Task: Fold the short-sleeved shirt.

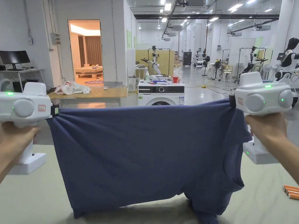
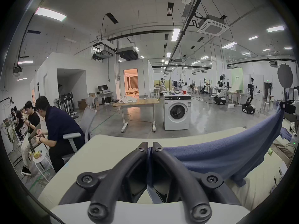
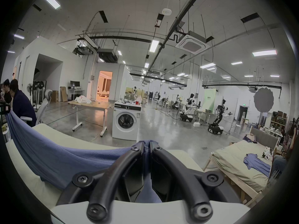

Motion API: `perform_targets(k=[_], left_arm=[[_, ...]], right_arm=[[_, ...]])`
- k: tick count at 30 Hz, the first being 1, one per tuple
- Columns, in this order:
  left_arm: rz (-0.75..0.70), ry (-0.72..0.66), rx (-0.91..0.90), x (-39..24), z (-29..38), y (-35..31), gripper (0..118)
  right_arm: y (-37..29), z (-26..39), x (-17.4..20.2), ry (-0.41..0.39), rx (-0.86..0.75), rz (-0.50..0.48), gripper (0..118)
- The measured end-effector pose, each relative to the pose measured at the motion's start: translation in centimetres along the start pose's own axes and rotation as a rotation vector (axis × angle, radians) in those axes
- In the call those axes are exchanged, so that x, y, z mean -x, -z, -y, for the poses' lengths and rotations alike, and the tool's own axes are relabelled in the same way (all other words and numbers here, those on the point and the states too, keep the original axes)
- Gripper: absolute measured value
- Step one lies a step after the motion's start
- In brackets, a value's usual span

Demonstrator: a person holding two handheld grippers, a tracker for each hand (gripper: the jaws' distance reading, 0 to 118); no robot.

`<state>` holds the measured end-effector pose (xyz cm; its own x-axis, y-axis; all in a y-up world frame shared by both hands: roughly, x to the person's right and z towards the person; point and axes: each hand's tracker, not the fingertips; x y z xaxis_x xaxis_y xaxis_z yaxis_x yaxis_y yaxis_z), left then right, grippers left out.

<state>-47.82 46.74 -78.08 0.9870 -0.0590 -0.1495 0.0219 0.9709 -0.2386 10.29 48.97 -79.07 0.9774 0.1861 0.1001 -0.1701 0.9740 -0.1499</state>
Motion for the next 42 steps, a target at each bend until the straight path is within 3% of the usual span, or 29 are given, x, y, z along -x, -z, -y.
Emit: perform_targets(k=[22, 29, 42], left_arm=[[0.093, -0.06, 0.046, 2.4, 17.4, -16.8, 0], [0.104, -0.06, 0.09, 2.9, 22.9, -21.8, 0], [0.123, -0.036, 0.332, 2.3, 35.0, -25.6, 0]], right_arm=[[-17.4, 15.1, -3.2, 0.027, 0.093, -0.113, 5], [-21.7, 19.9, -3.3, 0.002, 0.133, -0.131, 5], [-27.5, 34.0, -2.1, -0.092, 0.413, -0.16, 5]])
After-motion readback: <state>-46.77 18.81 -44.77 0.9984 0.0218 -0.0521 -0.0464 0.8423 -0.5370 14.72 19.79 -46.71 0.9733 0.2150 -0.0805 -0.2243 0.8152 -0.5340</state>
